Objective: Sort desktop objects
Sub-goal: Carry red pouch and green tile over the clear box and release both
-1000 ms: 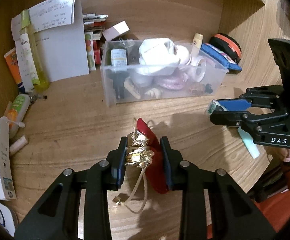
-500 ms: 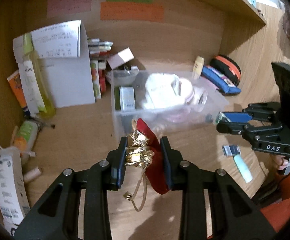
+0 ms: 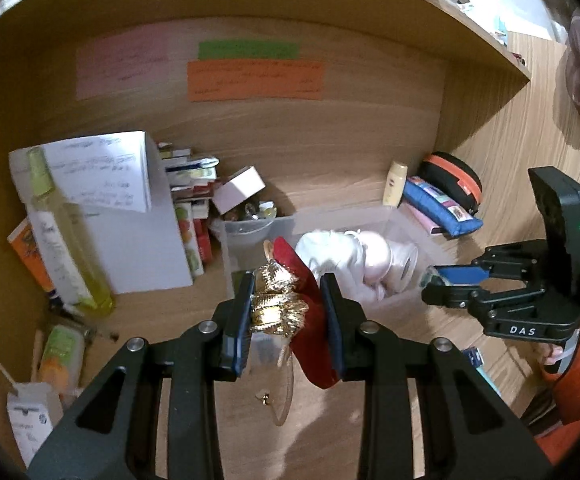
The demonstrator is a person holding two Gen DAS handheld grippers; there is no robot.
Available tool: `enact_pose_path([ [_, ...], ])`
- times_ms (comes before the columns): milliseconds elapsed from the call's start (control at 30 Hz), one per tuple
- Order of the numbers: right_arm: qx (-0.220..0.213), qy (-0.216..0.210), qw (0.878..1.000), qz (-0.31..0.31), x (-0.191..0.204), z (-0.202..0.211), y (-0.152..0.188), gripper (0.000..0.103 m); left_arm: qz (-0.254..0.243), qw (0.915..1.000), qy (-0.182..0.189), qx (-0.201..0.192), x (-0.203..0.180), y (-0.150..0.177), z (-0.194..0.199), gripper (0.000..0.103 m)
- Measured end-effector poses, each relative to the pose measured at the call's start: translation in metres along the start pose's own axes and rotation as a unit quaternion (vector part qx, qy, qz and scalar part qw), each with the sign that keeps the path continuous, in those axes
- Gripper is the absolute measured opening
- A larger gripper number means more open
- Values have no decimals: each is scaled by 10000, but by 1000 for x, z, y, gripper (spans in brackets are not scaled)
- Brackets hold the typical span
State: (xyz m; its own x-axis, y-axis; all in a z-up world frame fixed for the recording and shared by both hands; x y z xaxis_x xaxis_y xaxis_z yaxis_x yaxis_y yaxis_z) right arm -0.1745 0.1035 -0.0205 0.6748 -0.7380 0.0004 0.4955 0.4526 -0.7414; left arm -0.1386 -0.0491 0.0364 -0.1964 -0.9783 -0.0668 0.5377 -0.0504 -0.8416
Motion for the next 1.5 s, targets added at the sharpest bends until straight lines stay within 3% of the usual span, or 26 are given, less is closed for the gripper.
enact_pose_path([
  [333,164,6,9999,-42,-12,-20,-10,22,157,9998,107,33,9,-15,-32,31],
  [733,390,98,9990,-182,-24,-41,-11,22,313,9980,274,470,15,-3,-77,32],
  [1100,390,200,9989,-174,-23,-39,-11,22,225,9983,129,521,11,0,-78,34],
  [1300,331,256,9988,-259,-25,-26,-8,23,229,9989,36,404,12,-3,-70,45],
  [1400,289,329,9984,-345,-28,-18,-5,31,288,9994,-99,171,15,-9,-61,61],
  [1433,275,336,9983,-384,-28,-15,-3,37,290,9994,-152,122,16,-11,-59,62],
  [1500,243,389,9980,-433,-30,-8,1,38,285,9993,-252,64,16,-16,-56,62],
])
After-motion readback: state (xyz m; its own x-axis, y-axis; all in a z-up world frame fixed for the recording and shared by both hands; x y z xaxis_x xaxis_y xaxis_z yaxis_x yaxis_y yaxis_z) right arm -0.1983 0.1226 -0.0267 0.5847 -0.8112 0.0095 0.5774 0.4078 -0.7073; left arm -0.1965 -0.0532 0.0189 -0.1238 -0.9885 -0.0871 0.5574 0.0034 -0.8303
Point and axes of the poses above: each gripper's, at about its wrist camera, not at the fingertips, and z roughly against the way its jaws point, x to its left, y to its underside, the point moved 5 cm from there along -z, roughly the way its jaws point, and after that the axes turned 2 degrees about y, right-handed, at the moved point
